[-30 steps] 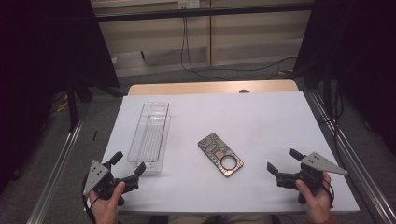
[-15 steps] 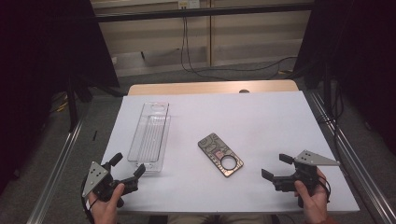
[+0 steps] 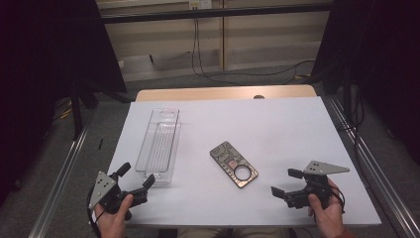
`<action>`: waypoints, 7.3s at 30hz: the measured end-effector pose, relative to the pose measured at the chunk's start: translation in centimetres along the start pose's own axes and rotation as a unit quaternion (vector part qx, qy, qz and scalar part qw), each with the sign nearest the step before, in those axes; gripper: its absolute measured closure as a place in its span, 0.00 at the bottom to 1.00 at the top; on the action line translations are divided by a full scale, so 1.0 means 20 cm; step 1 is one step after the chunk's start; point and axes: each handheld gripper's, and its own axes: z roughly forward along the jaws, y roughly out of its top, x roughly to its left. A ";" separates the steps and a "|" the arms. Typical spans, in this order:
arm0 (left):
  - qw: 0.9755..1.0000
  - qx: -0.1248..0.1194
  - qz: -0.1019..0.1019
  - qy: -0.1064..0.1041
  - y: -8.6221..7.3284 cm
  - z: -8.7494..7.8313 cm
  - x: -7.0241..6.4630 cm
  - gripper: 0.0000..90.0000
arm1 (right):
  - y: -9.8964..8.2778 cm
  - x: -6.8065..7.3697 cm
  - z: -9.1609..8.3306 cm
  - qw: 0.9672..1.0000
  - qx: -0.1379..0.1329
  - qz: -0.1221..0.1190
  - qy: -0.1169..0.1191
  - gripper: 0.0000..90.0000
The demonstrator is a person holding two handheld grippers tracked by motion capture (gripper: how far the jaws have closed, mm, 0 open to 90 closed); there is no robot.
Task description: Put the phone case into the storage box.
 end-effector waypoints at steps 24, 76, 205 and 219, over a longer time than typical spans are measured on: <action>1.000 0.002 0.002 -0.008 0.00 0.02 0.00 0.03 | 0.06 0.07 0.13 0.995 0.066 -0.016 0.069 0.03; 1.000 0.007 0.006 -0.018 0.00 0.03 0.00 0.03 | 0.37 0.33 0.63 0.968 0.177 -0.095 0.154 0.52; 1.000 0.007 0.009 -0.020 0.00 0.01 0.01 0.03 | 0.30 -0.07 0.55 0.970 0.236 -0.059 0.009 1.00; 1.000 0.006 0.007 -0.019 0.00 0.01 0.01 0.03 | 0.31 -0.13 0.52 0.971 0.232 -0.050 -0.021 1.00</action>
